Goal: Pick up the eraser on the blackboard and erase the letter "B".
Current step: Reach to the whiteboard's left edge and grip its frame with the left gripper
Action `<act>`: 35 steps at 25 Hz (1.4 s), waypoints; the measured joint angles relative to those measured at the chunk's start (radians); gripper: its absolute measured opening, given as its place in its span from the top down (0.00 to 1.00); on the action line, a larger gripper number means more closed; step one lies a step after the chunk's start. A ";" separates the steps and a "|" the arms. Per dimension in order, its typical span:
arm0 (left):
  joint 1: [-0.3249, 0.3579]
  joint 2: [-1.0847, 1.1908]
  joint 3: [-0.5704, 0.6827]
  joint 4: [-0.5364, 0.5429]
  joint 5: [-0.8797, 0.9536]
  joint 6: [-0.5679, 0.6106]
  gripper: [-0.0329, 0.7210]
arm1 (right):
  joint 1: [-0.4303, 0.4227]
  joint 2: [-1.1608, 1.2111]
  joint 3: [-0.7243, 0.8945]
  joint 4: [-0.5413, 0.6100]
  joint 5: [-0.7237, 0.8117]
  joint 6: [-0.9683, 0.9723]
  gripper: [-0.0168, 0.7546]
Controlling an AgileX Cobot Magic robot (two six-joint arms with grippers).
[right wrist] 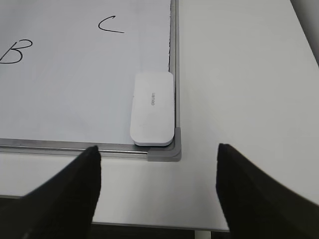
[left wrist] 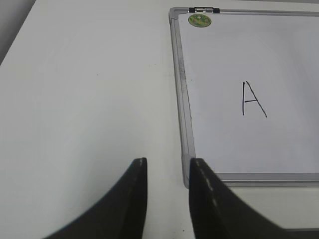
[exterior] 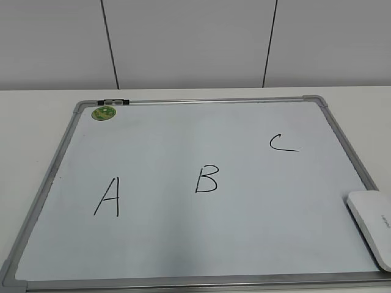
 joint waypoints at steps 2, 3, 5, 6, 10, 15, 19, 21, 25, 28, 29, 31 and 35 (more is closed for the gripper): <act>0.000 0.000 0.000 0.000 0.000 0.000 0.66 | 0.000 0.000 0.000 0.000 0.000 0.000 0.29; 0.000 0.000 0.000 0.000 0.000 0.000 0.66 | 0.000 0.000 0.000 0.000 0.000 0.000 0.29; 0.000 0.000 0.000 0.000 0.000 0.000 0.66 | 0.000 0.000 0.000 0.000 0.000 0.000 0.29; 0.000 0.000 0.000 0.000 0.000 0.000 0.66 | 0.000 0.000 0.000 0.000 0.000 0.000 0.29; 0.000 0.000 0.000 0.000 0.000 0.000 0.66 | 0.000 0.000 0.000 0.000 0.000 0.000 0.29; 0.000 0.000 0.000 0.000 0.000 0.000 0.66 | 0.000 0.000 0.000 0.000 0.000 0.000 0.29; 0.000 0.040 0.000 0.000 0.000 0.000 0.66 | 0.000 0.000 0.000 0.000 0.000 0.000 0.29; 0.000 0.096 0.000 0.000 0.000 0.000 0.66 | 0.000 0.000 0.000 0.000 0.000 0.000 0.29; 0.000 0.211 0.000 0.000 -0.004 0.000 0.65 | 0.000 0.000 0.000 0.000 0.000 0.000 0.29; 0.000 0.298 -0.009 0.000 -0.046 0.000 0.65 | 0.000 0.000 0.000 0.000 0.000 0.000 0.29; 0.000 0.320 -0.014 0.000 -0.069 0.000 0.65 | 0.000 0.000 0.000 0.000 0.000 0.000 0.29; 0.000 0.373 -0.025 -0.006 -0.117 0.000 0.65 | 0.000 0.000 0.000 0.000 0.000 0.000 0.29; 0.000 0.489 -0.030 -0.025 -0.186 0.000 0.65 | 0.000 0.000 0.000 0.000 0.000 0.000 0.29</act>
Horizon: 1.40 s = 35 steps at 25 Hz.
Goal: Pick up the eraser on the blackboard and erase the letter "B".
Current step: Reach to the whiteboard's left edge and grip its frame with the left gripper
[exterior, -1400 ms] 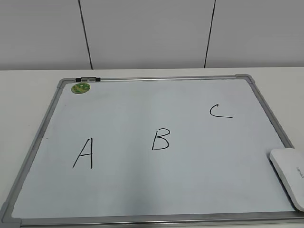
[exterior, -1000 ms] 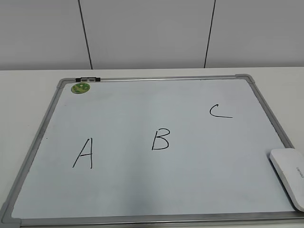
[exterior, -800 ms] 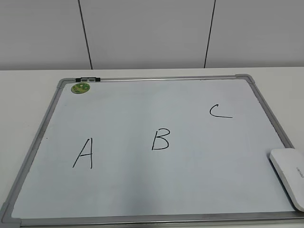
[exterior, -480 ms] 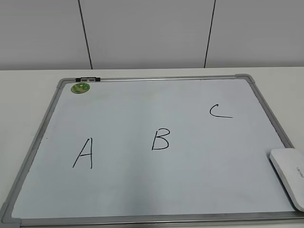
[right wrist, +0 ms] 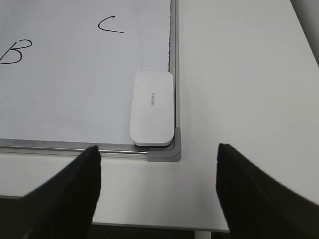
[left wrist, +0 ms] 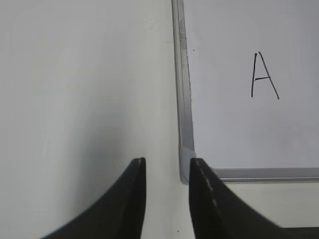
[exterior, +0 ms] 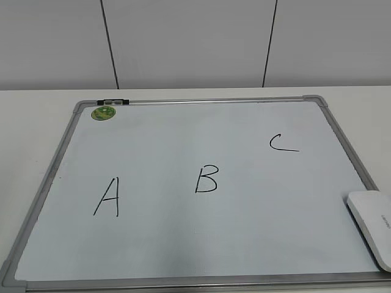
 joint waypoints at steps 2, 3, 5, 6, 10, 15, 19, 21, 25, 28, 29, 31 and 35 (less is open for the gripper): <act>0.000 0.065 -0.007 -0.010 -0.018 0.000 0.65 | 0.000 0.000 0.000 0.000 0.000 0.000 0.29; 0.000 0.102 -0.015 -0.012 -0.022 0.000 0.64 | 0.000 0.000 0.000 0.000 0.000 0.000 0.29; 0.000 0.174 -0.039 -0.014 -0.022 0.000 0.64 | 0.000 0.000 0.000 0.000 0.000 0.000 0.29; 0.000 0.215 -0.053 -0.014 -0.024 0.000 0.64 | 0.000 0.000 0.000 0.000 0.000 0.000 0.29; 0.000 0.377 -0.135 -0.014 -0.033 0.000 0.64 | 0.000 0.000 0.000 0.000 0.000 0.000 0.29; 0.001 0.583 -0.265 -0.014 -0.054 -0.002 0.64 | 0.000 0.000 0.000 0.000 0.000 0.000 0.29; 0.001 0.742 -0.375 -0.011 -0.060 -0.002 0.64 | 0.000 0.000 0.000 0.000 0.000 0.000 0.29; 0.001 0.815 -0.425 -0.002 -0.066 -0.002 0.64 | 0.000 0.000 0.000 0.000 0.000 0.000 0.29; 0.001 0.958 -0.521 0.000 -0.068 0.017 0.64 | 0.000 0.000 0.000 0.000 0.000 0.000 0.29; 0.001 1.050 -0.576 0.000 -0.069 0.030 0.64 | 0.000 0.000 0.000 0.000 0.000 0.000 0.29; 0.001 1.079 -0.593 0.000 -0.069 0.030 0.64 | 0.000 0.000 0.000 0.000 0.000 0.000 0.29; 0.001 1.131 -0.625 0.000 -0.069 0.039 0.64 | 0.000 0.000 0.000 0.000 0.000 0.000 0.29; 0.001 1.234 -0.693 -0.003 -0.066 0.063 0.64 | 0.000 0.000 0.000 0.000 0.000 0.000 0.29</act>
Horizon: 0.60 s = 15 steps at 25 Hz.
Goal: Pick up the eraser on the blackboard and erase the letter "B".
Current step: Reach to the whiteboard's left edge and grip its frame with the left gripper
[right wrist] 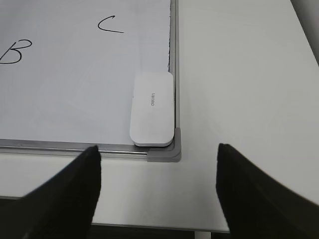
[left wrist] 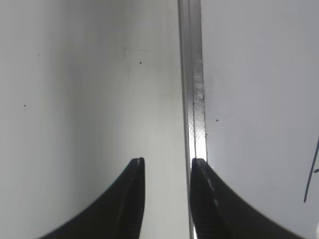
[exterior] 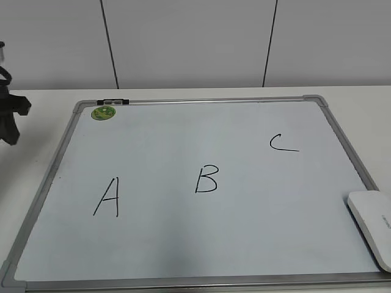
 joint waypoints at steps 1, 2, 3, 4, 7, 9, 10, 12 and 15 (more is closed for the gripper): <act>0.000 0.027 -0.020 -0.006 0.002 0.002 0.63 | 0.000 0.000 0.000 0.000 0.000 0.000 0.29; 0.000 0.053 -0.037 -0.011 0.006 0.004 0.63 | 0.000 0.000 0.000 0.000 0.000 0.000 0.29; 0.000 0.074 -0.058 -0.020 0.008 0.004 0.63 | 0.000 0.000 0.000 0.000 0.000 0.000 0.29; 0.000 0.098 -0.078 -0.030 0.013 0.008 0.63 | 0.000 0.000 0.000 0.000 0.000 0.000 0.29; 0.000 0.169 -0.140 -0.058 0.039 0.031 0.63 | 0.000 0.000 0.000 0.000 0.000 0.000 0.29; 0.000 0.218 -0.175 -0.068 0.060 0.038 0.63 | 0.000 0.000 0.000 0.000 0.000 0.000 0.29; 0.000 0.237 -0.192 -0.071 0.067 0.046 0.62 | 0.000 0.000 0.000 0.000 0.000 0.000 0.29; 0.000 0.279 -0.218 -0.072 0.077 0.046 0.62 | 0.000 0.000 0.000 0.000 0.000 0.000 0.29; 0.000 0.327 -0.246 -0.074 0.084 0.046 0.62 | 0.000 0.000 0.000 0.000 0.000 0.000 0.29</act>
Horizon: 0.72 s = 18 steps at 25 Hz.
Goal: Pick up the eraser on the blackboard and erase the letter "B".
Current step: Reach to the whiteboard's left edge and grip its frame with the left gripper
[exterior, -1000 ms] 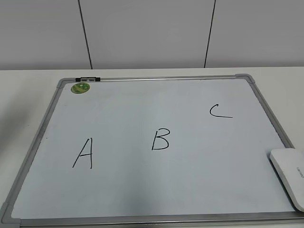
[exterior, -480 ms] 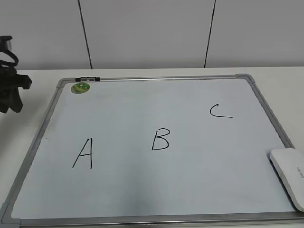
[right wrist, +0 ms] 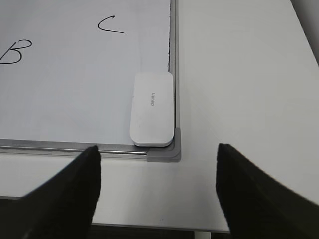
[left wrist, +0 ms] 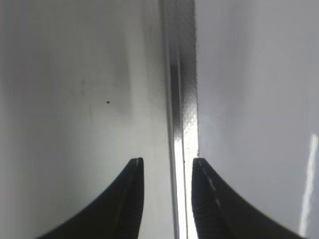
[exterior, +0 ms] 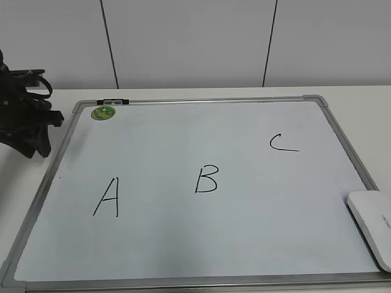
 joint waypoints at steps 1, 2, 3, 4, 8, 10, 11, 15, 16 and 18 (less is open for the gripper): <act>0.000 0.014 -0.005 0.000 0.005 0.000 0.62 | 0.000 0.000 0.000 0.000 0.000 0.000 0.29; 0.000 0.027 -0.013 0.000 0.006 0.000 0.62 | 0.000 0.000 0.000 0.000 0.000 0.000 0.29; 0.000 0.037 -0.017 0.000 0.008 0.006 0.62 | 0.000 0.000 0.000 0.000 0.000 0.000 0.29; 0.000 0.049 -0.025 0.000 0.011 0.007 0.62 | 0.000 0.000 0.000 0.000 0.000 0.000 0.29; 0.000 0.094 -0.041 -0.002 0.013 0.010 0.62 | 0.000 0.000 0.000 0.000 0.000 0.000 0.29; 0.000 0.106 -0.042 -0.005 0.013 0.009 0.62 | 0.000 0.000 0.000 0.000 0.000 0.000 0.29; 0.000 0.112 -0.043 -0.007 0.013 0.009 0.62 | 0.000 0.000 0.000 0.000 0.000 0.000 0.29; 0.000 0.114 -0.045 -0.015 0.015 0.010 0.62 | 0.000 0.000 0.000 0.000 0.000 0.000 0.29; 0.000 0.114 -0.045 -0.018 0.015 0.010 0.62 | 0.000 0.000 0.000 0.000 0.000 0.000 0.29; 0.002 0.114 -0.045 -0.022 0.015 0.012 0.63 | 0.000 0.000 0.000 0.000 0.000 0.000 0.29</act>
